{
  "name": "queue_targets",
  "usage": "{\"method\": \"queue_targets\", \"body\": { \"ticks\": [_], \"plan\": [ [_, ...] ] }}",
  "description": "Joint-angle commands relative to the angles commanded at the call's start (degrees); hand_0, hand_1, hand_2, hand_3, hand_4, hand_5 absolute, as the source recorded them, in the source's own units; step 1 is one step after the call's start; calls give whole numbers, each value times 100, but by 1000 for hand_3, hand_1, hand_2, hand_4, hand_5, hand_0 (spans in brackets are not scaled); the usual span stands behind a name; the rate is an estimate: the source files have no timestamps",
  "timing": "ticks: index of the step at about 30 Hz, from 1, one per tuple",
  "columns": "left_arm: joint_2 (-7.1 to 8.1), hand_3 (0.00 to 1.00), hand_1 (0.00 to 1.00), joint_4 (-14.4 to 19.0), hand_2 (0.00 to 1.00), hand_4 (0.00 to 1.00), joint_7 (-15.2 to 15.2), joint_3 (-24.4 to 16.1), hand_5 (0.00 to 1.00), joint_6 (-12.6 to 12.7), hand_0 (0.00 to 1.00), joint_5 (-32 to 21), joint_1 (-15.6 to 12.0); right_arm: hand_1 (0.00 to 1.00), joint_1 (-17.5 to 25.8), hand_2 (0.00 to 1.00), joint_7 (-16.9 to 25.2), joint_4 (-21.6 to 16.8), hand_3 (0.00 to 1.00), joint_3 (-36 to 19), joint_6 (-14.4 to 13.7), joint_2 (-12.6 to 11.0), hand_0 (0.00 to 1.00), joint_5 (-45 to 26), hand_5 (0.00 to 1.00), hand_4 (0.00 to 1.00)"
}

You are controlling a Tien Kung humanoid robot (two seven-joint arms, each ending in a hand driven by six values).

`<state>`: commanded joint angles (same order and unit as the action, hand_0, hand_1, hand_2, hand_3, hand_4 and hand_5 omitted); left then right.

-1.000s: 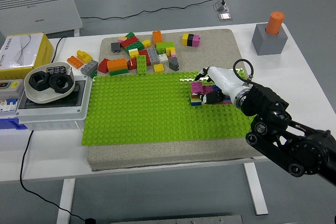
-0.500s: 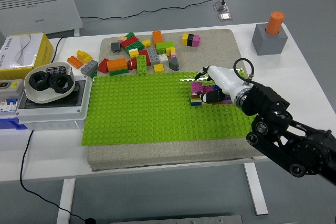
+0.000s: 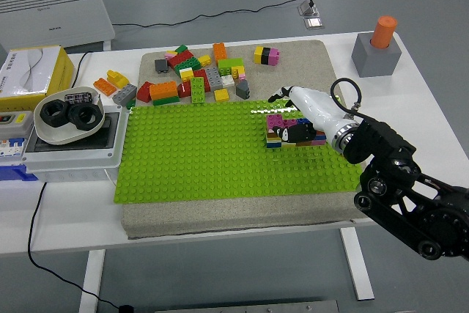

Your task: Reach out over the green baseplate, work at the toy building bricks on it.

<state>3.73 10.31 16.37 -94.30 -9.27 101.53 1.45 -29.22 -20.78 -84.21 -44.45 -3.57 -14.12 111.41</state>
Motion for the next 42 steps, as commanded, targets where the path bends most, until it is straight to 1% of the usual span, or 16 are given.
{"method": "queue_targets", "body": {
  "ticks": [2, 3, 5, 8, 9, 11, 19, 42],
  "plan": [
    [-4, 704, 523, 0, 596, 946, 7, -3, 998, -2, 724, 3, -1, 734, 53, 829, 37, -128, 710, 30, -136, -23, 742, 290, 359, 839],
    [-6, 704, 525, 0, 596, 948, 10, -4, 998, -3, 724, 5, -1, 764, 73, 841, 50, -158, 638, 41, -184, -28, 771, 412, 447, 850],
    [-13, 704, 525, 0, 596, 948, 15, 2, 998, 0, 724, 7, -2, 764, 124, 841, 75, -172, 638, 67, -279, -38, 771, 676, 447, 850],
    [-20, 704, 525, 0, 596, 948, 18, 6, 998, 3, 724, 14, -4, 764, 178, 841, 88, -131, 638, 115, -351, -50, 771, 948, 447, 850],
    [-21, 704, 525, 0, 595, 950, 19, 5, 998, 4, 725, 18, -5, 802, 190, 857, 91, -113, 627, 137, -369, -53, 798, 997, 466, 845],
    [-25, 704, 525, 0, 595, 950, 21, 2, 998, 5, 725, 25, -7, 802, 210, 857, 96, -61, 627, 191, -401, -51, 798, 1065, 466, 845],
    [-33, 703, 525, 0, 594, 950, 16, 29, 998, 13, 725, 14, -12, 819, 226, 860, 116, 133, 631, 314, -476, -17, 802, 1069, 468, 842],
    [-17, 702, 525, 0, 593, 949, 3, 45, 998, 6, 726, 9, 6, 822, 143, 865, 100, 441, 635, 455, -437, 24, 805, 915, 456, 818]
  ]
}}
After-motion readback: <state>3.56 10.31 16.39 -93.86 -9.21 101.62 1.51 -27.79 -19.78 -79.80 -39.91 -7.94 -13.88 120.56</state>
